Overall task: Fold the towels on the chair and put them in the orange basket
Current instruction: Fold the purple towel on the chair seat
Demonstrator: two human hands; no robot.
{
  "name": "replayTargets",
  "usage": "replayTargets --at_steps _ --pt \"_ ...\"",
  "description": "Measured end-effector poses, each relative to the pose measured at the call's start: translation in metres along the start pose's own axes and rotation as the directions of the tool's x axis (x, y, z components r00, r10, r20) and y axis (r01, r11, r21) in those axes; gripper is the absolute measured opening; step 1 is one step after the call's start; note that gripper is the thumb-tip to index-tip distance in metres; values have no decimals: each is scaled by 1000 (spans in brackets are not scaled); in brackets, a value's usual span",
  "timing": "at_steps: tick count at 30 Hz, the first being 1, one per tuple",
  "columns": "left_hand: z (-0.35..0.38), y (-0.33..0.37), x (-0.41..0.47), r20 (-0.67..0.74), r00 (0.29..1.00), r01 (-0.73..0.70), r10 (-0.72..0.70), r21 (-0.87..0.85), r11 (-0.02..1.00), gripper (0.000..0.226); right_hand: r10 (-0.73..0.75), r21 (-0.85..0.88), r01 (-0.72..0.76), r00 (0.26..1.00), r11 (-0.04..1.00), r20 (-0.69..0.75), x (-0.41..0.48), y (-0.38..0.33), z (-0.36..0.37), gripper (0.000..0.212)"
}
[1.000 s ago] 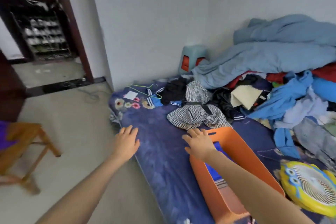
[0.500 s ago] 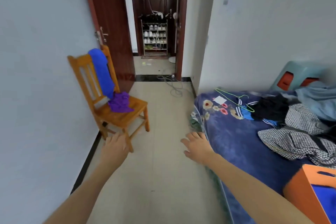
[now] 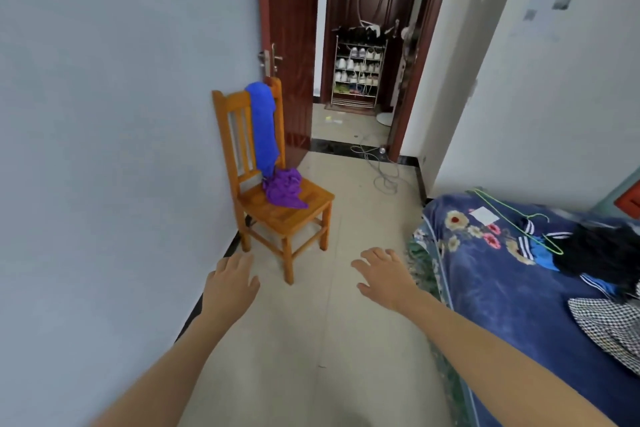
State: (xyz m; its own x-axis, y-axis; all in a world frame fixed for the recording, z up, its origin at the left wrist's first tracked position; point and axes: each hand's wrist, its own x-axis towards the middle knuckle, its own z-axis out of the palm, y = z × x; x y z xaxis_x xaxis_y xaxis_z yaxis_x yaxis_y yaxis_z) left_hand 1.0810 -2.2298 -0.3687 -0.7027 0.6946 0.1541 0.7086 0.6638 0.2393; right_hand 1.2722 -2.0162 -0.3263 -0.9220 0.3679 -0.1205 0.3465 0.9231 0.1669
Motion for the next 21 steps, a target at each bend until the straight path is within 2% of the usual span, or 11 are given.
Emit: replayTargets --at_steps 6,14,21 --pt "3 21 51 -16 999 35 -35 0 999 38 -47 -3 46 998 999 -32 48 35 -2 48" --pt "31 71 161 -83 994 71 -75 -57 996 33 -148 -30 146 983 989 -110 136 137 -12 43" --pt "60 121 217 18 985 171 -170 -68 983 40 -190 0 191 981 982 -42 204 208 -2 41"
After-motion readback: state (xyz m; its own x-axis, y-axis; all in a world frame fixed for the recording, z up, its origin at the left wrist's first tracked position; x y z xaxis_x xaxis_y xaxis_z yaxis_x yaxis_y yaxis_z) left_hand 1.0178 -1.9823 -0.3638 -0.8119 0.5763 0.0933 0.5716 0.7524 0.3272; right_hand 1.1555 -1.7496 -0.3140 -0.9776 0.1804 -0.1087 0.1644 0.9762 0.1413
